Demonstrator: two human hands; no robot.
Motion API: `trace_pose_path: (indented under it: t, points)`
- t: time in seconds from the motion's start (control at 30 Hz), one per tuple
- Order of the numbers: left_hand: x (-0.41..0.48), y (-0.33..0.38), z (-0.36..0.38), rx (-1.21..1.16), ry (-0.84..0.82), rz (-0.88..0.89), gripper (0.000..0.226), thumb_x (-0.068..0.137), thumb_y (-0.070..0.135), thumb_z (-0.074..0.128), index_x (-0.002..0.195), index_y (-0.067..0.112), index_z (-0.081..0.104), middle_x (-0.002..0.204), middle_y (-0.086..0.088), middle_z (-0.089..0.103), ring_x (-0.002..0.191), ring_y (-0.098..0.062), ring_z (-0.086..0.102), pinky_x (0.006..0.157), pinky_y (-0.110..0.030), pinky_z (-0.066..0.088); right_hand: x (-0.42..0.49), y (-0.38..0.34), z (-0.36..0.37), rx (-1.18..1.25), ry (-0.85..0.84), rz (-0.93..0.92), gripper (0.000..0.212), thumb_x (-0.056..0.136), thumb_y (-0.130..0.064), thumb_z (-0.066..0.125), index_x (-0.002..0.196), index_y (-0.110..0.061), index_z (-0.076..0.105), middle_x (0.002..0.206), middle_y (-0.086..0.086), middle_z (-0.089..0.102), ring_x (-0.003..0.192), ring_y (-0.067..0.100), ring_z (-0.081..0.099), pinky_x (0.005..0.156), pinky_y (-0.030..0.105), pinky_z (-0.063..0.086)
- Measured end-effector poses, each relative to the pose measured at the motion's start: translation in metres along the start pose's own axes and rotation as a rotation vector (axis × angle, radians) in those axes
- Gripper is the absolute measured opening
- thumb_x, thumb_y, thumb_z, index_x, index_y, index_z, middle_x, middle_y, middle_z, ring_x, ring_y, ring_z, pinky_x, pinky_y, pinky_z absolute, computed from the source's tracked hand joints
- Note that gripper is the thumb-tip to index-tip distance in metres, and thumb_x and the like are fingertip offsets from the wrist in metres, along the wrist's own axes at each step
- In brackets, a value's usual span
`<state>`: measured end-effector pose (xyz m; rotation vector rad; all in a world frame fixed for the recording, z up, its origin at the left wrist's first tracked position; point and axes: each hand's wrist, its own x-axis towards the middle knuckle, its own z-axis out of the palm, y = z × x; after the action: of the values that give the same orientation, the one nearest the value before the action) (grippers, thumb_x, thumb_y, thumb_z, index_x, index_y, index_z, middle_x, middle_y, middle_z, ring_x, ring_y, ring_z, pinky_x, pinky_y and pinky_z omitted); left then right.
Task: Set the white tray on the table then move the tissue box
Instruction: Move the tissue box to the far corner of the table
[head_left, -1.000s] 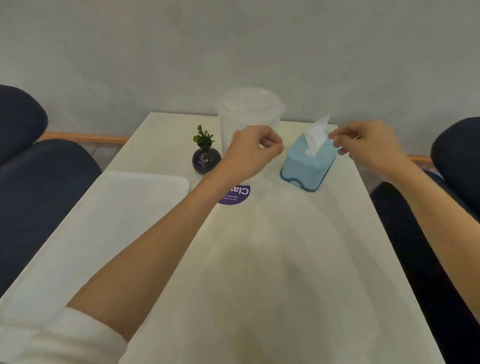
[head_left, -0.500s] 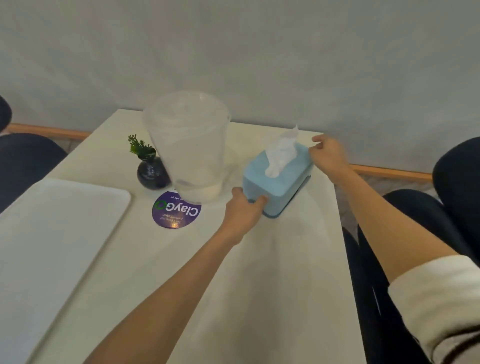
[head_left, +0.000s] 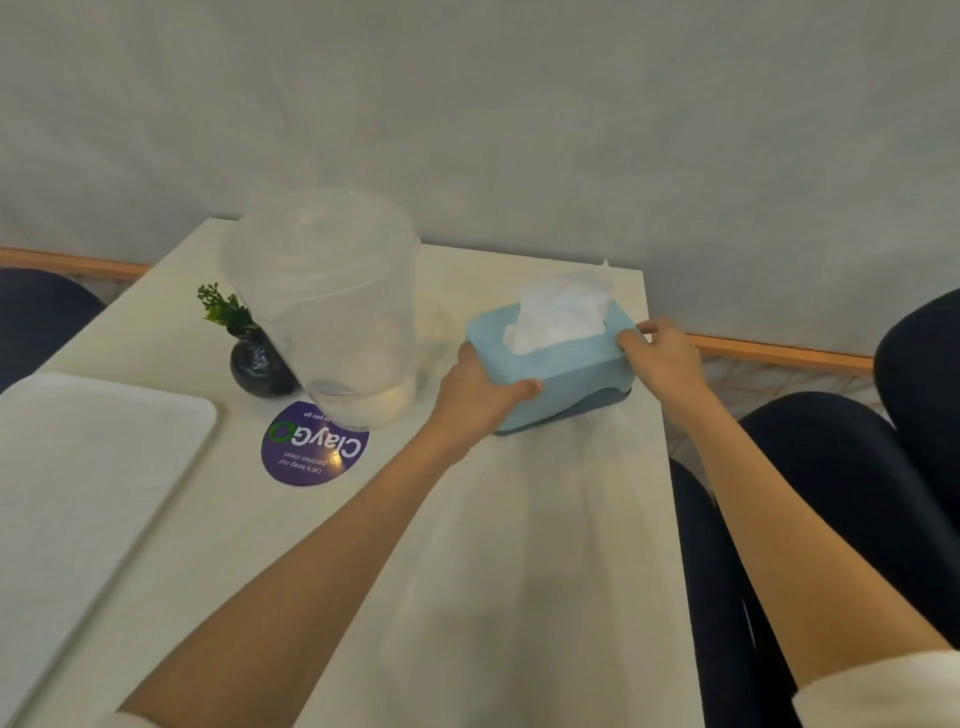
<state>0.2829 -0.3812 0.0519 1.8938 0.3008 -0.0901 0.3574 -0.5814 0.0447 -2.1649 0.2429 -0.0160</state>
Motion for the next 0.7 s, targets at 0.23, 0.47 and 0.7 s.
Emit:
trace_pose_path:
  t: [0.23, 0.47, 0.7]
  points:
    - [0.058, 0.017, -0.013, 0.26, -0.015, 0.091, 0.05, 0.081, 0.025, 0.073, 0.123, 0.004, 0.056, 0.123, -0.011, 0.063, 0.11, -0.03, 0.059, 0.084, -0.033, 0.048, 0.012, 0.002, -0.013, -0.026, -0.104, -0.082, 0.065, 0.086, -0.042, 0.062, 0.14, -0.015, 0.039, 0.126, 0.01, 0.058, 0.102, 0.023, 0.057, 0.081, 0.039, 0.054]
    - [0.11, 0.027, -0.005, 0.327, 0.034, 0.077, 0.034, 0.092, 0.023, 0.057, 0.118, 0.001, 0.054, 0.122, -0.018, 0.06, 0.112, -0.036, 0.055, 0.078, -0.036, 0.045, 0.041, -0.002, -0.006, -0.069, -0.149, -0.177, 0.073, 0.088, -0.047, 0.058, 0.148, -0.015, 0.032, 0.148, 0.011, 0.046, 0.131, 0.031, 0.046, 0.102, 0.05, 0.047]
    - [0.152, 0.036, 0.009, 0.356, 0.021, 0.086, 0.039, 0.097, 0.027, 0.049, 0.128, 0.004, 0.046, 0.126, -0.018, 0.056, 0.114, -0.035, 0.053, 0.076, -0.034, 0.042, 0.084, -0.005, 0.0, -0.06, -0.112, -0.156, 0.069, 0.091, -0.045, 0.055, 0.148, -0.014, 0.031, 0.148, 0.014, 0.044, 0.131, 0.034, 0.044, 0.103, 0.049, 0.046]
